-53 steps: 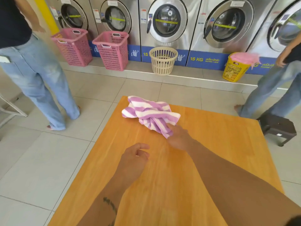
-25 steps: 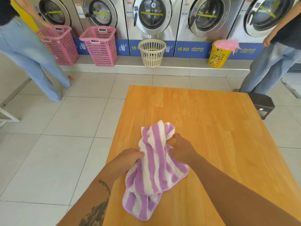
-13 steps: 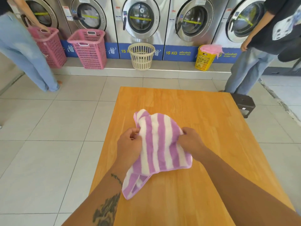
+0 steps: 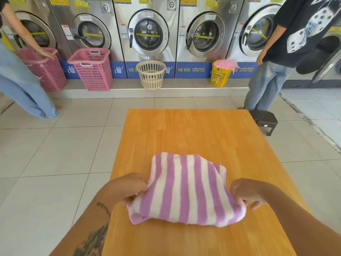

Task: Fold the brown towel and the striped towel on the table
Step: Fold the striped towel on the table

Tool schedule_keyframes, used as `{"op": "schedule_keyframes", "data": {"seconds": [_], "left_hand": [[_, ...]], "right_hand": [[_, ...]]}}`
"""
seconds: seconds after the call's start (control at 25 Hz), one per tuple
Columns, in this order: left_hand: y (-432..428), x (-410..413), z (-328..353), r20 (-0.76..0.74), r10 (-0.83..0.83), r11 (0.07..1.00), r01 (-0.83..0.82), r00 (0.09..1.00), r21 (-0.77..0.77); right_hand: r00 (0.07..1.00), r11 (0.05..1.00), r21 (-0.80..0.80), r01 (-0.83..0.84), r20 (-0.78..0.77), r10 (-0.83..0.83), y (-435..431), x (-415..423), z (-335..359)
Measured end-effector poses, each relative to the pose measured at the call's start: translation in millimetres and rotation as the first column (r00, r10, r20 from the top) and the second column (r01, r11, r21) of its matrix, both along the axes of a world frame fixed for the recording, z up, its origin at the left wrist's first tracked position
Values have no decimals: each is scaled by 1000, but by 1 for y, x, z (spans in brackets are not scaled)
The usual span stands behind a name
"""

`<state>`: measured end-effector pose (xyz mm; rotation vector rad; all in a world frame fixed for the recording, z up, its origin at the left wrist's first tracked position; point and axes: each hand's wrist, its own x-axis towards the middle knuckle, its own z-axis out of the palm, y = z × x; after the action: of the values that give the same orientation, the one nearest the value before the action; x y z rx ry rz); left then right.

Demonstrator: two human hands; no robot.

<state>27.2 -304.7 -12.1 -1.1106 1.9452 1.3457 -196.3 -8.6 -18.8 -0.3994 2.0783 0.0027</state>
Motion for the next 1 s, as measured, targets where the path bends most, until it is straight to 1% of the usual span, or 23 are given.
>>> {"op": "schedule_keyframes", "data": {"seconds": [0.04, 0.08, 0.12, 0.16, 0.2, 0.24, 0.28, 0.32, 0.4, 0.44, 0.48, 0.52, 0.56, 0.6, 0.64, 0.68, 0.72, 0.76, 0.8, 0.84, 0.92, 0.96, 1.0], "left_hand": [[9, -1, -9, 90, -102, 995, 102, 991, 1], [17, -4, -15, 105, -124, 991, 129, 987, -42], [23, -10, -17, 71, -101, 987, 108, 992, -116], [27, -16, -19, 12, -53, 980, 54, 999, -190], [27, -24, -21, -58, 17, 973, -30, 998, -230], [27, -32, -23, -122, 92, 964, -119, 988, -236], [25, -41, -27, -171, 152, 959, -187, 973, -211], [23, -48, -32, -205, 197, 956, -235, 959, -177], [20, -57, -44, -253, 256, 944, -297, 933, -141], [17, -59, -48, -281, 287, 935, -331, 916, -127], [15, -62, -51, -309, 334, 921, -377, 891, -93], [12, -63, -53, -330, 404, 900, -435, 853, -23], [9, -65, -53, -334, 488, 866, -494, 806, 74], [6, -67, -54, -328, 561, 826, -537, 760, 170], [3, -70, -55, -312, 615, 788, -561, 724, 251], [2, -74, -53, -294, 649, 759, -569, 702, 317], [1, -79, -49, -275, 656, 747, -554, 703, 367], [1, -83, -44, -265, 638, 755, -518, 723, 403], [3, -86, -35, -273, 600, 779, -470, 752, 416], [4, -88, -25, -300, 564, 807, -438, 769, 395], [0, -93, -5, -401, 514, 857, -430, 759, 283], [-3, -95, 5, -467, 478, 878, -422, 744, 226], [-7, -97, 19, -535, 421, 903, -393, 732, 172]], "right_hand": [[999, 1000, 15, 17, -32, -16, 0, 4, -6], [995, 999, -19, 37, -97, -38, -3, 5, -12], [979, 992, -103, 74, -180, -92, -7, 4, -20], [951, 965, -220, 143, -239, -195, -12, 3, -27], [917, 913, -330, 239, -232, -324, -18, 3, -33], [882, 844, -415, 340, -172, -439, -25, 4, -38], [850, 783, -461, 418, -106, -517, -31, 5, -44], [827, 748, -480, 458, -77, -557, -35, 6, -49], [809, 743, -497, 449, -129, -574, -42, 9, -57], [785, 715, -526, 460, -135, -604, -43, 10, -60], [740, 638, -571, 517, -77, -668, -45, 9, -60], [670, 509, -610, 607, 48, -741, -47, 7, -58], [602, 394, -615, 682, 168, -780, -47, 4, -55], [551, 312, -605, 732, 258, -793, -48, 1, -51], [540, 294, -593, 750, 292, -789, -50, -2, -45], [550, 298, -591, 749, 305, -778, -50, -5, -40], [564, 310, -597, 740, 299, -770, -51, -9, -36], [581, 326, -602, 729, 293, -759, -53, -11, -29], [613, 363, -609, 705, 267, -744, -54, -13, -23], [655, 407, -622, 669, 234, -719, -54, -14, -16], [740, 475, -674, 566, 162, -652, -54, -17, 2], [758, 478, -700, 530, 138, -638, -54, -22, 12], [759, 458, -733, 504, 122, -640, -54, -29, 24]]}}
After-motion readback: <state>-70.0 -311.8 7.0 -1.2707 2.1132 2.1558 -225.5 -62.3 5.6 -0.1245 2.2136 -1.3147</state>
